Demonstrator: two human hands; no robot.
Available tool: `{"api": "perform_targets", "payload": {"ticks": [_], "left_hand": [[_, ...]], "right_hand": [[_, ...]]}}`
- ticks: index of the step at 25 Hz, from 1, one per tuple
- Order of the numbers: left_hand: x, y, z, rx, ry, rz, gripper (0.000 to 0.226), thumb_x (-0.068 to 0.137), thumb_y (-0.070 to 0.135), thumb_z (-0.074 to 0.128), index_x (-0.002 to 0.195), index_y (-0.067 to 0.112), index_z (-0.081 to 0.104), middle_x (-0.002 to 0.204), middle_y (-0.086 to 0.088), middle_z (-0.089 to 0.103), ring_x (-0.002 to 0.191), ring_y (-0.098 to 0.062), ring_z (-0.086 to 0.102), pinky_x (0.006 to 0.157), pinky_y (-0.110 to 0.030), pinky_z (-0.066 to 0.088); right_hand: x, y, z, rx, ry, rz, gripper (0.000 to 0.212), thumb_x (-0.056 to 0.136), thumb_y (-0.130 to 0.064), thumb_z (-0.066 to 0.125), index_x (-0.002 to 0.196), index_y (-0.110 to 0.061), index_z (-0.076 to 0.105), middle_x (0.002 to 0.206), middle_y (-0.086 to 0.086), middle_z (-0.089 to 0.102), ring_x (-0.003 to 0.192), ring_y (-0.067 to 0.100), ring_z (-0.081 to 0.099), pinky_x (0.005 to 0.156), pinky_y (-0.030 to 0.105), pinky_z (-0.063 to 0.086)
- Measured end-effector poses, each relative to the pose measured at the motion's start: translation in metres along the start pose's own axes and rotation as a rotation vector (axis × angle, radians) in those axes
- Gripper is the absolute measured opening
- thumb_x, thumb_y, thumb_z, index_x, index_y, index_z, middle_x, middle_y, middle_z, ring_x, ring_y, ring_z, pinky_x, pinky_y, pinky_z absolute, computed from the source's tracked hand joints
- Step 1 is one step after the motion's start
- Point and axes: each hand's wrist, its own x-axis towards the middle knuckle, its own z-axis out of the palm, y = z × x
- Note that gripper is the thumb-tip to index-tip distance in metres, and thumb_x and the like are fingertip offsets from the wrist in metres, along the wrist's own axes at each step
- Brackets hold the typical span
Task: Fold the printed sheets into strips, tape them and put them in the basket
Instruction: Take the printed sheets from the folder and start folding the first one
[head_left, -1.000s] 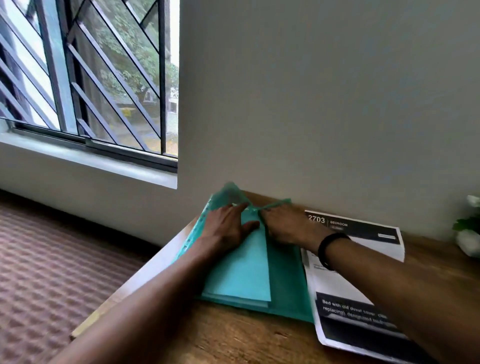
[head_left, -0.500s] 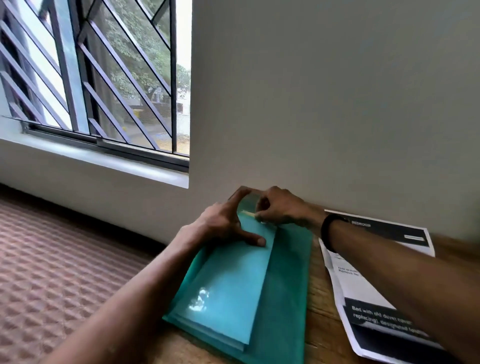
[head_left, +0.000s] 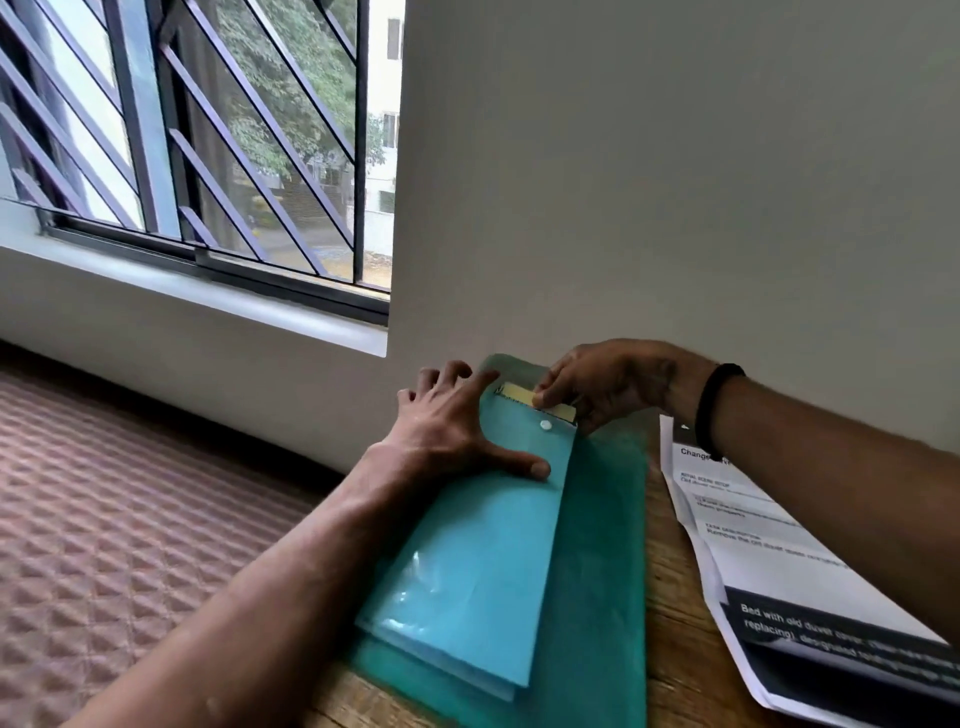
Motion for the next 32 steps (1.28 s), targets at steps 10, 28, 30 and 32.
{"api": "perform_targets", "payload": {"ticks": [10, 28, 30, 32], "left_hand": [[-0.028, -0.013, -0.007, -0.037, -0.155, -0.054, 0.131, 0.052, 0.103, 0.056, 0.161, 0.037, 0.027, 0.168, 0.016, 0.026, 0.155, -0.013, 0.016, 0.124, -0.055, 0.018], [-0.032, 0.086, 0.039, 0.189, -0.359, 0.296, 0.112, 0.071, 0.103, 0.01, 0.164, 0.042, -0.004, 0.172, 0.014, -0.013, 0.159, -0.013, -0.014, 0.128, -0.057, -0.009], [-0.03, 0.088, 0.043, 0.18, -0.371, 0.263, 0.117, 0.066, 0.106, 0.006, 0.164, 0.041, -0.002, 0.173, 0.013, -0.008, 0.16, -0.013, -0.009, 0.128, -0.056, -0.006], [-0.031, 0.088, 0.04, 0.186, -0.362, 0.245, 0.125, 0.06, 0.108, 0.001, 0.165, 0.04, 0.002, 0.174, 0.011, -0.003, 0.16, -0.013, -0.004, 0.129, -0.056, -0.004]], "right_hand": [[0.021, 0.025, -0.029, -0.454, 0.746, -0.371, 0.007, 0.094, -0.022, 0.064, 0.098, -0.022, 0.07, 0.107, 0.011, 0.073, 0.098, 0.031, 0.069, 0.087, 0.042, 0.058], [-0.153, 0.126, -0.051, -0.406, 0.675, -0.36, 0.051, 0.096, -0.058, 0.059, 0.138, -0.03, 0.057, 0.142, -0.002, 0.06, 0.128, 0.019, 0.058, 0.094, 0.028, 0.042], [-0.197, 0.162, -0.038, -0.405, 0.624, -0.266, 0.055, 0.096, -0.068, 0.044, 0.138, -0.035, 0.056, 0.139, -0.012, 0.057, 0.132, 0.014, 0.054, 0.097, 0.024, 0.036], [-0.231, 0.195, -0.022, -0.506, 0.572, -0.166, 0.059, 0.097, -0.072, 0.032, 0.145, -0.041, 0.048, 0.145, -0.022, 0.046, 0.142, 0.007, 0.04, 0.1, 0.018, 0.025]]}}
